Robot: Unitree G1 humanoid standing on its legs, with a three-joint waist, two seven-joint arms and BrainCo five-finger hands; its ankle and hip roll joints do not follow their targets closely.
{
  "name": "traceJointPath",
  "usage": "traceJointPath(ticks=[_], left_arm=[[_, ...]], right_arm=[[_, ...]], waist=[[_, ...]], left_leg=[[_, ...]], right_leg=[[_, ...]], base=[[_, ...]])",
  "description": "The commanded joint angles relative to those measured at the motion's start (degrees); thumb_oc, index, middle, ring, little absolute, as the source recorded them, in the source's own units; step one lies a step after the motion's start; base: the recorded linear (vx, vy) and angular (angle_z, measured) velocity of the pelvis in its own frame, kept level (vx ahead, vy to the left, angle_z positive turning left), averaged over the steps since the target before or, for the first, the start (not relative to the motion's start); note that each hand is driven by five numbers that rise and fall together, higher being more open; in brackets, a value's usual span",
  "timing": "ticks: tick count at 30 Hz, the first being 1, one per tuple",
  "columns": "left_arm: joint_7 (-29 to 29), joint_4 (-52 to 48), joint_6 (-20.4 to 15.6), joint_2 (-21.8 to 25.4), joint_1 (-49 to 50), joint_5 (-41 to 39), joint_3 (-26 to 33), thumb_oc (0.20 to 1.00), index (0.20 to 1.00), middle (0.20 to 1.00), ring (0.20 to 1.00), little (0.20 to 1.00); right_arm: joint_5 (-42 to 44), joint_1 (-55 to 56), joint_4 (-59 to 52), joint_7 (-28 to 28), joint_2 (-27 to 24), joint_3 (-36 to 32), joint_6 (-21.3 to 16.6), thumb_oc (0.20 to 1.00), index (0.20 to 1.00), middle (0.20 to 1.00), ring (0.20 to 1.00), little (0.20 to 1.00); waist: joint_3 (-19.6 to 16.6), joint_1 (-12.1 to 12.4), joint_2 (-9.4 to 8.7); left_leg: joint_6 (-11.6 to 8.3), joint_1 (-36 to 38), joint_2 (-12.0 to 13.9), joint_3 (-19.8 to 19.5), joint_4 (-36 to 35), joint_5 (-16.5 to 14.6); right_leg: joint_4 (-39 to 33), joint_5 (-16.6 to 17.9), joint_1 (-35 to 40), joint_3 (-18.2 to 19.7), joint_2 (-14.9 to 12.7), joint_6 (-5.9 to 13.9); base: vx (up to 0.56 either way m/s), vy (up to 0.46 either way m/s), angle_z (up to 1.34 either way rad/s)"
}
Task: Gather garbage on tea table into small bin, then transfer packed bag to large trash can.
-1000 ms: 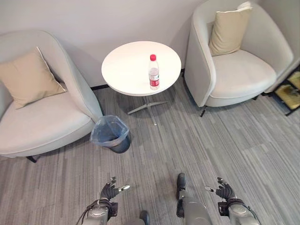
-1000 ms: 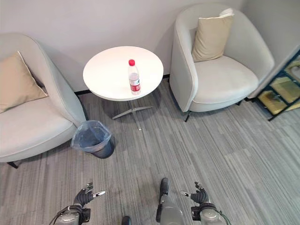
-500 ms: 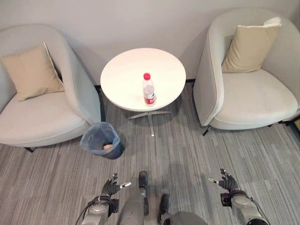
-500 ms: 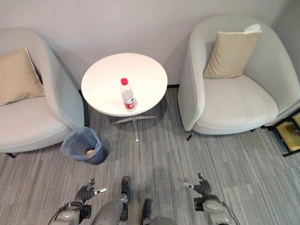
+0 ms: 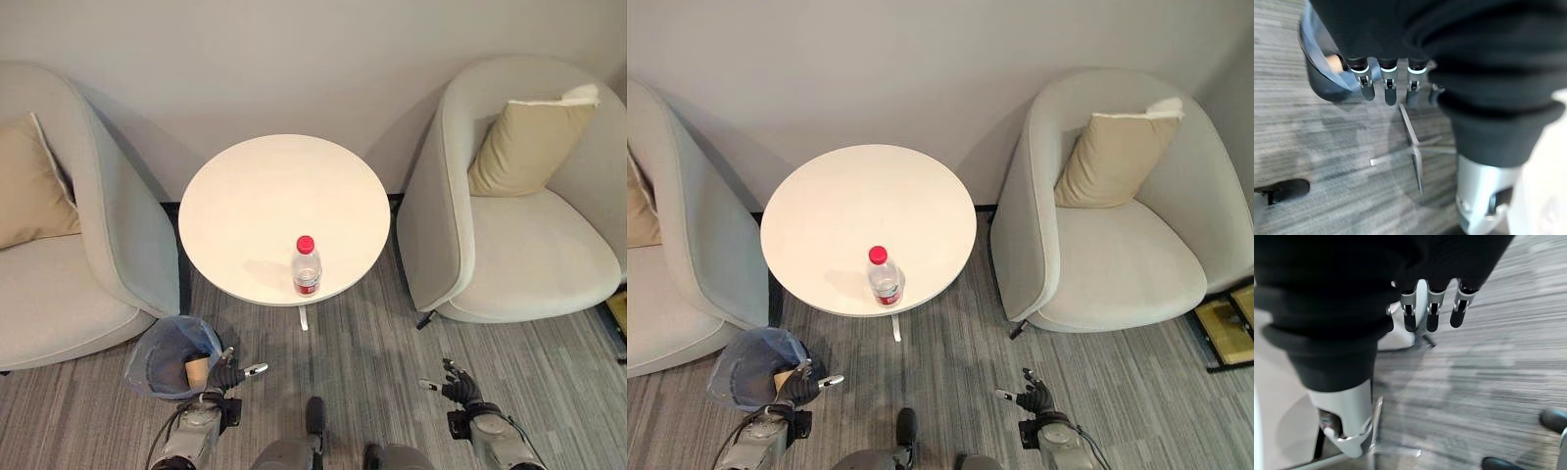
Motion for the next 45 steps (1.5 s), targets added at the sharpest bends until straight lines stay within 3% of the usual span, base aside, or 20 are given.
traceJointPath(ticks=[1, 4, 7, 10, 14, 19, 21, 26, 34, 45], left_arm=[[0.76, -0.27, -1.20, 1.02, 1.02, 1.38, 1.40, 1.000, 1.000, 1.000, 1.000, 1.000], [0.63, 0.66, -1.42, 0.55, 1.21, 1.81, 1.50, 1.000, 1.000, 1.000, 1.000, 1.000], [-0.16, 0.71, -1.11, -0.34, 1.59, 2.10, 0.92, 1.000, 1.000, 1.000, 1.000, 1.000], [-0.40, 1.43, -0.82, -1.00, 1.47, 2.41, 0.26, 1.000, 1.000, 1.000, 1.000, 1.000], [-0.84, 1.76, -0.72, -1.27, 1.76, 2.78, -0.15, 1.000, 1.000, 1.000, 1.000, 1.000], [-0.38, 1.47, -0.69, -1.31, 1.20, 2.99, -0.60, 1.000, 1.000, 1.000, 1.000, 1.000], [-0.34, 0.72, -0.67, -1.32, 1.48, 2.97, -0.47, 1.000, 1.000, 1.000, 1.000, 1.000], [-0.58, 0.34, -1.01, -0.83, 2.92, 4.59, 0.32, 1.000, 1.000, 1.000, 1.000, 1.000], [-0.31, -0.37, -1.49, 0.52, 4.09, 5.35, 2.05, 1.000, 1.000, 1.000, 1.000, 1.000], [-0.75, 0.31, -1.85, -0.52, 4.56, 6.68, 0.85, 1.000, 1.000, 1.000, 1.000, 1.000]], right_arm=[[-1.05, -0.30, -1.23, -0.34, -2.05, 0.04, -1.19, 1.000, 1.000, 1.000, 1.000, 1.000], [-1.44, 0.40, -2.60, -0.23, -2.47, -0.09, -1.35, 1.000, 1.000, 1.000, 1.000, 1.000], [-1.41, 1.23, -3.35, -0.20, -3.26, -0.56, -1.77, 1.000, 1.000, 1.000, 1.000, 1.000], [-1.76, 1.53, -3.41, -0.32, -3.81, -0.56, -1.71, 1.000, 1.000, 1.000, 1.000, 1.000], [-3.17, 1.45, -3.63, 0.07, -4.23, 0.45, -1.65, 1.000, 1.000, 1.000, 1.000, 1.000], [-4.42, 1.47, -6.91, 0.07, -4.98, 1.19, -1.99, 1.000, 1.000, 1.000, 1.000, 1.000], [-4.67, 1.55, -8.53, 0.12, -5.36, 0.88, -2.19, 1.000, 1.000, 1.000, 1.000, 1.000], [-8.67, 1.77, -18.13, 0.37, -7.54, 0.15, -3.02, 1.000, 1.000, 1.000, 1.000, 1.000], [-18.64, -0.41, -28.71, 1.39, -12.59, 3.56, -3.27, 1.000, 1.000, 1.000, 1.000, 1.000], [-25.72, -4.49, -32.58, 3.18, -14.61, 11.06, -3.81, 1.000, 1.000, 1.000, 1.000, 1.000]], waist=[[1.87, -0.79, -0.12], [2.31, -1.29, 0.11], [2.78, -1.39, 0.51], [3.09, -1.54, 0.50], [2.60, -1.64, 0.32], [2.25, -1.51, -0.56], [1.87, -1.27, -0.35], [-0.09, -1.68, 1.06], [-1.05, -0.47, 0.69], [-2.02, 0.23, 0.63]], left_leg=[[-8.16, -0.22, 3.63, 1.37, 4.03, -7.00], [-8.51, 1.22, 2.81, 0.04, 3.10, -6.70], [-10.67, -0.83, 2.35, -0.68, 9.21, -8.34], [-11.45, -2.58, 3.24, 0.94, 12.88, -9.02], [-11.37, -2.04, 5.29, 2.14, 12.54, -8.97], [-12.08, -3.10, 7.84, 1.40, 11.42, -6.83], [-12.28, -2.57, 7.74, 0.09, 9.80, -6.47], [-11.81, 1.52, 7.00, 1.32, 5.41, -6.93], [-10.69, 3.16, 6.07, 2.30, 6.19, -9.30], [-10.64, 5.88, 5.76, 2.19, 4.05, -9.44]], right_leg=[[-9.38, 9.44, 1.93, 1.92, 4.80, -1.26], [-11.72, 9.59, 3.28, 2.97, 5.64, -1.92], [-15.95, 10.17, 6.20, 1.30, 5.08, -3.41], [-16.30, 9.59, 7.71, -0.40, 4.40, -4.00], [-16.38, 8.90, 9.23, -1.40, 4.11, -4.48], [-16.40, 8.35, 10.13, -2.47, 3.14, -4.18], [-16.40, 7.99, 10.51, -2.51, 3.15, -3.93], [-16.16, 8.27, 11.20, -2.36, 1.68, -2.61], [-15.80, 8.40, 12.21, -1.25, 0.25, -1.56], [-17.40, 8.57, 13.88, -1.43, 0.50, -1.37]], base=[[0.15, -0.093, 0.35], [0.08, -0.108, 0.76], [0.04, -0.163, 0.78], [0.01, -0.039, 0.68], [0.05, 0.002, 0.30], [0.06, 0.059, 0.19], [0.08, 0.091, -0.04], [0.12, 0.211, 0.03], [0.06, 0.085, -0.01], [0.02, 0.006, -0.05]])
